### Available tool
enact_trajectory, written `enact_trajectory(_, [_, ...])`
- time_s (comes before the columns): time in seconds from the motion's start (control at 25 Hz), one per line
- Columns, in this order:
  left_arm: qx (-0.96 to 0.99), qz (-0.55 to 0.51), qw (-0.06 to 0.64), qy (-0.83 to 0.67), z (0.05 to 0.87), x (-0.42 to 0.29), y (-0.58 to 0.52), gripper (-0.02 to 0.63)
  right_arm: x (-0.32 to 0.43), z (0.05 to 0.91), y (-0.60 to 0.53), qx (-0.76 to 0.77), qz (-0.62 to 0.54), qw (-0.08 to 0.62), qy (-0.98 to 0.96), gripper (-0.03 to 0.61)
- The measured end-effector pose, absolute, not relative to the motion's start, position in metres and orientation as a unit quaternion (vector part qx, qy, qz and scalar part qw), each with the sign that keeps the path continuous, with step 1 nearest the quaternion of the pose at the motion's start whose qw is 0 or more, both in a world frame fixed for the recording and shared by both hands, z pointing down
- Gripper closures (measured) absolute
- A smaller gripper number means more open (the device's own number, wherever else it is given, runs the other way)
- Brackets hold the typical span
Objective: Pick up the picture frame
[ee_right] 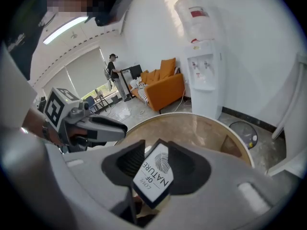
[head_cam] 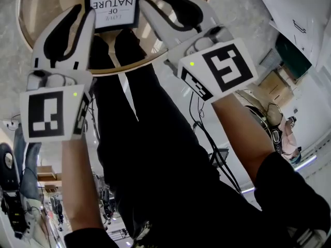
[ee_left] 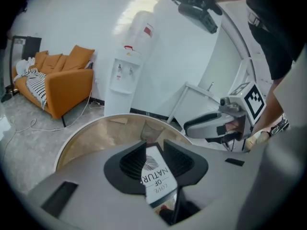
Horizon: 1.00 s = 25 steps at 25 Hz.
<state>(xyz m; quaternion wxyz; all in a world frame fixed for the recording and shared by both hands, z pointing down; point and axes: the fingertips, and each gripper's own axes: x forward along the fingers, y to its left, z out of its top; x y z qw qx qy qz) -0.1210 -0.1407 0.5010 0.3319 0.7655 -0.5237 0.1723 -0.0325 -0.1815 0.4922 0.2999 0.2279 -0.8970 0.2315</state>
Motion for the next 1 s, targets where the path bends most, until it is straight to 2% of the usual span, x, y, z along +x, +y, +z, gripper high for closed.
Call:
enact_trajectory(0.04, [0.760,0.182,0.343,-0.521,0.514,-0.119,-0.140,0.470,-0.033,0.502,-0.181,0.230,0.245,0.304,-0.892,0.411])
enact_trajectory(0.12, [0.753,0.199,0.359,-0.515,0.539,-0.117,-0.137,0.468,-0.033,0.522,-0.179,0.240,0.263,0.312,-0.881,0.371])
enact_trajectory(0.6, [0.666,0.252,0.481,-0.511,0.644,-0.136,-0.121,0.422,-0.009,0.613,-0.171,0.286,0.305,0.379,-0.826,0.370])
enact_trajectory(0.88, [0.668,0.281,0.480,-0.494,0.667,-0.122,-0.117,0.426,0.003,0.633,-0.176,0.292,0.308,0.389,-0.818,0.371])
enact_trajectory(0.92, [0.667,0.288,0.476,-0.496,0.669,-0.122,-0.116,0.452,0.004,0.636,-0.175,0.291,0.310,0.390,-0.817,0.371])
enact_trajectory(1.0, [0.663,0.288,0.475,-0.502,0.670,-0.124,-0.115,0.466,0.005,0.639,-0.173,0.288,0.312,0.392,-0.816,0.371])
